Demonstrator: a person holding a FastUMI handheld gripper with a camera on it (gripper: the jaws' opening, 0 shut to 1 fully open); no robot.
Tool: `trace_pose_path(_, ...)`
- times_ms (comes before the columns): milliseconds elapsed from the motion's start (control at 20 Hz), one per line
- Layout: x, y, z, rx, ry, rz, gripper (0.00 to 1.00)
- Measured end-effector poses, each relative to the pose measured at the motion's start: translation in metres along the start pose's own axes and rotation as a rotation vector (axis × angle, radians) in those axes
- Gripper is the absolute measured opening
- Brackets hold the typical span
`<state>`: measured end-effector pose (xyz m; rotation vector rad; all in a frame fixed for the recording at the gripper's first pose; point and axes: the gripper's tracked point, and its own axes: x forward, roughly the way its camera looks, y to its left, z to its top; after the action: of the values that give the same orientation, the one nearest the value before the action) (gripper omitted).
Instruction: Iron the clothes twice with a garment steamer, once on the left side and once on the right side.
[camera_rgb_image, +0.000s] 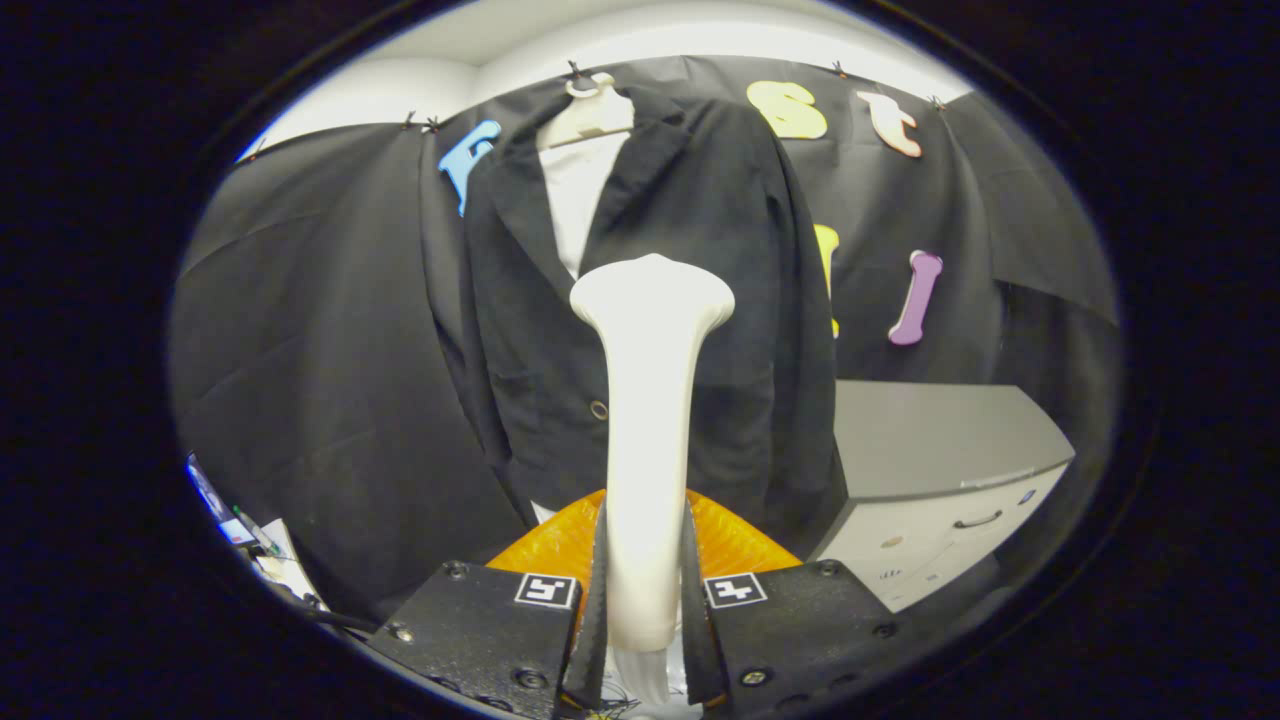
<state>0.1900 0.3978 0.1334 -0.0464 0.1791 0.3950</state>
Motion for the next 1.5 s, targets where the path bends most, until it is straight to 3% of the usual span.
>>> trace_pose_path(400,-0.002,0.081,0.077,-0.061,-0.14,0.108,0.33)
trace_pose_path(850,0.037,0.157,0.122,-0.103,-0.175,0.193,0.33)
trace_pose_path(1200,0.068,0.174,0.13,-0.135,-0.172,0.169,0.33)
trace_pose_path(1500,0.087,0.166,0.108,-0.155,-0.122,0.158,0.33)
